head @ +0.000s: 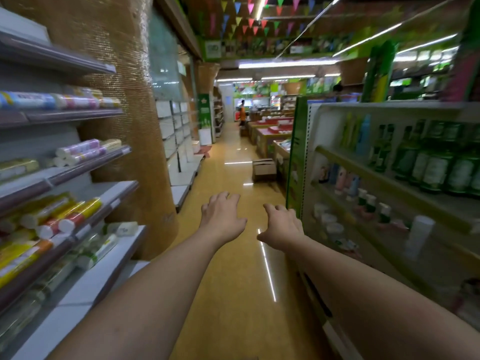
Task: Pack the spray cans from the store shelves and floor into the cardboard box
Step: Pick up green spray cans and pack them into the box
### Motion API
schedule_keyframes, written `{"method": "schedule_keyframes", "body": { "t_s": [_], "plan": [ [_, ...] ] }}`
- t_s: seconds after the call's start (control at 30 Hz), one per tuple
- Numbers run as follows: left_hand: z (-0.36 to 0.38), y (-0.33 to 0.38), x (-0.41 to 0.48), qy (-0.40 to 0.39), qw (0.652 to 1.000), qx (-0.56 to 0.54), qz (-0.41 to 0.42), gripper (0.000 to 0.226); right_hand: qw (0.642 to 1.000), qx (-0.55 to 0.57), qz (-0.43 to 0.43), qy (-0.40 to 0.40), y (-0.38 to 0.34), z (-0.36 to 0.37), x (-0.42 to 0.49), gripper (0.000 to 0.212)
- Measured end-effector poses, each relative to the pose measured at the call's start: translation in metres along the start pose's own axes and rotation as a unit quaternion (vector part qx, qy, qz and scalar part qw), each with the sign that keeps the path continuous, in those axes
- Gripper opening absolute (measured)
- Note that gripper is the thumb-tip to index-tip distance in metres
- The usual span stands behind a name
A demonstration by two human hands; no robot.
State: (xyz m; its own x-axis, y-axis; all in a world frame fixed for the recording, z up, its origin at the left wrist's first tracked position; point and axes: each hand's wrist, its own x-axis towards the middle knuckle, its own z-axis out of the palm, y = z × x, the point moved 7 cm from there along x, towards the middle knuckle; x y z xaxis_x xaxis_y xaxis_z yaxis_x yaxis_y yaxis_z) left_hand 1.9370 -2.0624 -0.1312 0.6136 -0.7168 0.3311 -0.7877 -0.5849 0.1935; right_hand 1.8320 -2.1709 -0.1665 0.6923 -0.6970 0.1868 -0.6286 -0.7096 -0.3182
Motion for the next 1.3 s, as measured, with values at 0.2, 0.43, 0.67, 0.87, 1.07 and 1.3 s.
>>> {"method": "schedule_keyframes", "body": {
  "t_s": [0.2, 0.43, 0.67, 0.87, 1.07, 1.3],
  "plan": [
    [0.001, 0.031, 0.003, -0.034, 0.996, -0.028, 0.084, 0.068, 0.997, -0.010, 0.075, 0.021, 0.016, -0.028, -0.023, 0.085],
    [0.038, 0.101, -0.025, -0.105, 0.970, -0.052, 0.213, 0.068, 0.977, 0.000, 0.209, 0.038, 0.075, -0.039, -0.092, 0.087],
    [0.091, 0.242, -0.134, -0.172, 0.901, -0.070, 0.391, 0.065, 0.914, -0.021, 0.400, 0.062, 0.186, -0.043, -0.255, 0.071],
    [0.119, 0.351, -0.268, -0.227, 0.815, -0.085, 0.527, 0.065, 0.838, -0.021, 0.542, 0.057, 0.256, -0.046, -0.415, 0.074],
    [0.145, 0.418, -0.410, -0.294, 0.734, -0.094, 0.605, 0.068, 0.764, -0.013, 0.642, 0.062, 0.292, -0.031, -0.570, 0.076],
    [0.175, 0.468, -0.540, -0.339, 0.664, -0.074, 0.663, 0.068, 0.694, 0.010, 0.718, 0.045, 0.328, -0.011, -0.703, 0.074]
  ]
}}
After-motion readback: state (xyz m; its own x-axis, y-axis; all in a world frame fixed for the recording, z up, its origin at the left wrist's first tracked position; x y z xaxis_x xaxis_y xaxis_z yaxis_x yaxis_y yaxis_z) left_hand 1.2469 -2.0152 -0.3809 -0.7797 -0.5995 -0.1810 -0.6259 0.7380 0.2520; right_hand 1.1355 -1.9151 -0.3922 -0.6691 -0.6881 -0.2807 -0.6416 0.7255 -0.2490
